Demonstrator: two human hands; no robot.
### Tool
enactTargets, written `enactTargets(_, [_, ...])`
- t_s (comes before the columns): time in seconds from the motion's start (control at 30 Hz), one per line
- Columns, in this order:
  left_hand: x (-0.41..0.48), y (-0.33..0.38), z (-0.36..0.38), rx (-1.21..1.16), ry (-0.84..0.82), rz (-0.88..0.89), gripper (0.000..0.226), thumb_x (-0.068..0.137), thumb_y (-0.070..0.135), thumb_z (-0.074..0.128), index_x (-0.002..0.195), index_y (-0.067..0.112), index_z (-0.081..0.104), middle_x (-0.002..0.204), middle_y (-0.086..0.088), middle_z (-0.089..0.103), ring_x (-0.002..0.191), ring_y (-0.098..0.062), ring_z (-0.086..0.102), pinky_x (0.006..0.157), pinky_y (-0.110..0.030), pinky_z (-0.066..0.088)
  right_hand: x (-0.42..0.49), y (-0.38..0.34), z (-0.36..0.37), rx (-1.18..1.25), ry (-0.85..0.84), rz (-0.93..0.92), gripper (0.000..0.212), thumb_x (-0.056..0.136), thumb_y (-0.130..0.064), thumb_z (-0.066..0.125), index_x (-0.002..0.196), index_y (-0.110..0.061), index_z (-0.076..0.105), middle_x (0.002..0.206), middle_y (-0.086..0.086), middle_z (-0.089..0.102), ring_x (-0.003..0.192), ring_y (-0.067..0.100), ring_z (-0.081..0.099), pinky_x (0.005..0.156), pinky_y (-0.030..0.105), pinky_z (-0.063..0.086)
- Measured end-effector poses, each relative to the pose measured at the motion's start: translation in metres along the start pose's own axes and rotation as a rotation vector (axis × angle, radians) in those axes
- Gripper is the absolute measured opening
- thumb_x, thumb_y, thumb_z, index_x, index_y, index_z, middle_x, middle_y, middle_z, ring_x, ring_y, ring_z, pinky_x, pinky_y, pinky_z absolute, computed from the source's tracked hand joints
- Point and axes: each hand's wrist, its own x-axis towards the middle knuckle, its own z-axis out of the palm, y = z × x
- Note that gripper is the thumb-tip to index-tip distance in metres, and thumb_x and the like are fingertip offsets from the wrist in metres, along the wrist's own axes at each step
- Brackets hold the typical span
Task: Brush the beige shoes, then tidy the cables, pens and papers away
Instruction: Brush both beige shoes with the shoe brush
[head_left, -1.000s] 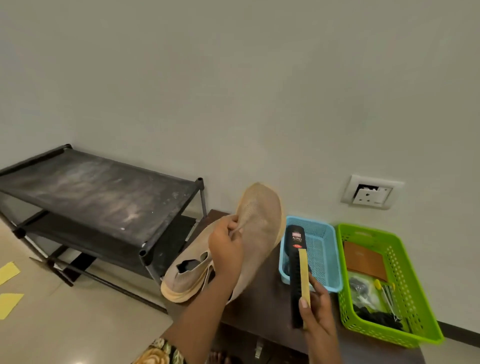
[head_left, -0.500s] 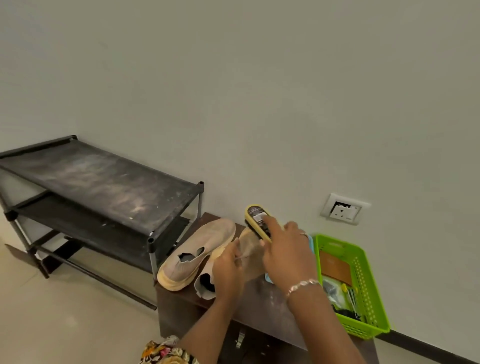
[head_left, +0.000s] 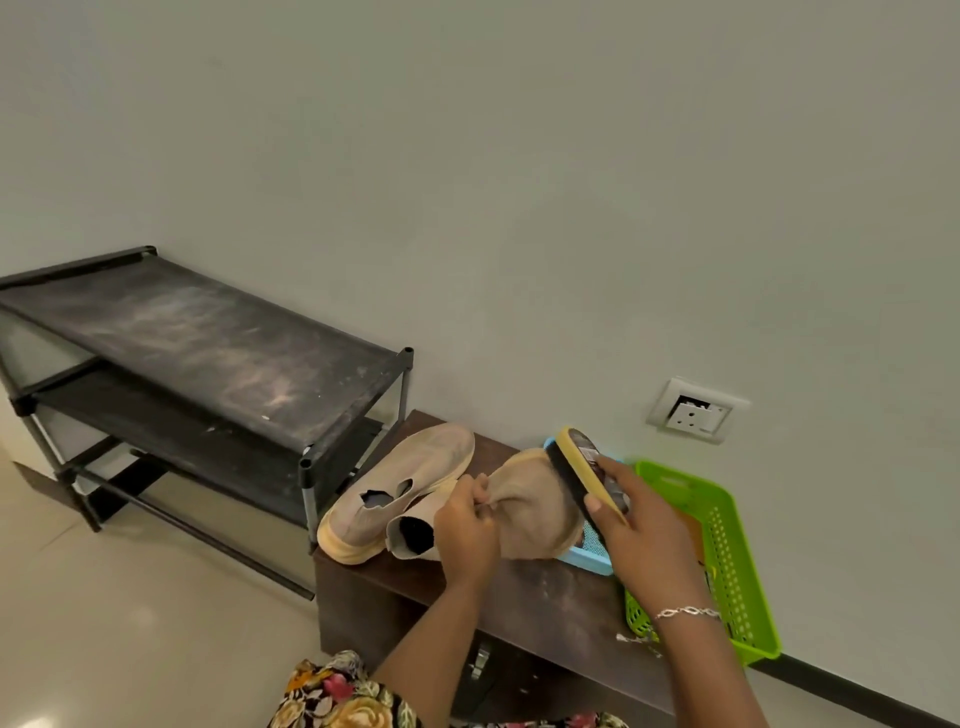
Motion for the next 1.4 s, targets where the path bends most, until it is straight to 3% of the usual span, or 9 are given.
enactTargets(0.17, [0.014,-0.008,-0.006,0.230,-0.194,0.148,0.042,0.088,-0.002,0.053,0.127,0.011,0.054,0.117,-0.004,0.061,0.126,-0.024,0.045,0.100,-0.029,0.040,0.013,-0.005,0.027,-0.053,0.105,-0.079,0.048,0.092,-0.026,0.051,0.138,-0.032,0.038,0.113,0.008,0.049,0.101,0.029,0.056,0.087,0.032,0.040])
enactTargets(0.33, [0.028,-0.002,-0.017,0.043,0.013,0.066,0.023,0.084,-0.007,0.053,0.071,0.011,0.047,0.083,-0.007,0.060,0.075,-0.006,0.052,0.070,-0.033,0.048,0.010,0.013,0.049,0.367,0.143,-0.109,0.048,0.088,-0.031,0.055,0.135,-0.028,0.043,0.117,0.003,0.053,0.105,0.022,0.053,0.092,0.034,0.044])
enactTargets(0.47, [0.036,-0.001,-0.019,0.045,0.015,0.015,0.012,0.088,-0.004,0.052,0.078,0.003,0.050,0.082,0.001,0.056,0.073,0.001,0.049,0.060,-0.007,0.038,-0.006,0.040,0.083,0.481,0.169,-0.094,0.046,0.084,-0.040,0.048,0.129,-0.041,0.036,0.128,-0.010,0.046,0.119,0.004,0.045,0.102,0.031,0.039])
enactTargets(0.63, [0.046,-0.004,-0.028,0.058,0.051,0.019,0.005,0.088,-0.003,0.051,0.085,0.001,0.052,0.082,-0.003,0.054,0.079,-0.014,0.051,0.059,-0.008,0.034,-0.019,0.064,0.104,0.453,0.221,-0.026,0.048,0.089,-0.019,0.056,0.117,-0.055,0.040,0.130,-0.010,0.046,0.127,0.016,0.043,0.095,0.016,0.035])
enactTargets(0.73, [0.043,-0.004,-0.028,0.072,0.051,0.031,0.010,0.087,-0.003,0.052,0.080,0.004,0.050,0.078,-0.005,0.055,0.074,-0.016,0.051,0.057,-0.011,0.034,-0.005,0.028,0.091,0.486,0.340,-0.204,0.046,0.086,-0.042,0.044,0.131,-0.048,0.037,0.126,-0.022,0.043,0.120,-0.005,0.040,0.098,0.008,0.032])
enactTargets(0.83, [0.041,-0.002,-0.029,0.053,0.065,0.013,0.012,0.087,-0.002,0.054,0.079,0.007,0.050,0.073,-0.001,0.053,0.070,-0.013,0.049,0.054,-0.011,0.033,0.006,0.005,0.094,0.356,0.352,-0.322,0.048,0.089,-0.039,0.041,0.135,-0.027,0.040,0.116,-0.007,0.046,0.104,-0.004,0.040,0.091,-0.002,0.027])
enactTargets(1.1, [0.046,-0.004,-0.046,-0.009,0.075,-0.023,0.038,0.087,-0.001,0.056,0.063,0.021,0.036,0.065,0.006,0.043,0.064,-0.010,0.042,0.058,-0.016,0.034,-0.032,0.058,0.137,0.293,0.018,0.145,0.052,0.091,-0.014,0.054,0.138,-0.027,0.036,0.130,0.011,0.044,0.114,0.020,0.046,0.093,0.030,0.036])
enactTargets(1.27, [0.046,-0.002,-0.041,0.004,0.080,-0.025,0.038,0.087,-0.001,0.056,0.064,0.023,0.037,0.067,0.004,0.046,0.069,-0.014,0.047,0.057,-0.015,0.034,-0.022,0.025,0.127,0.405,0.364,-0.082,0.045,0.091,-0.013,0.054,0.135,-0.014,0.042,0.123,-0.003,0.044,0.108,-0.004,0.036,0.085,0.015,0.034])
enactTargets(1.4, [0.049,0.002,-0.042,0.038,0.101,-0.046,0.037,0.088,0.002,0.057,0.064,0.023,0.037,0.070,0.000,0.048,0.072,-0.015,0.048,0.056,-0.018,0.032,-0.019,0.030,0.143,0.347,0.252,-0.043,0.046,0.090,-0.014,0.055,0.134,-0.019,0.041,0.125,0.000,0.046,0.109,0.001,0.038,0.086,0.020,0.035])
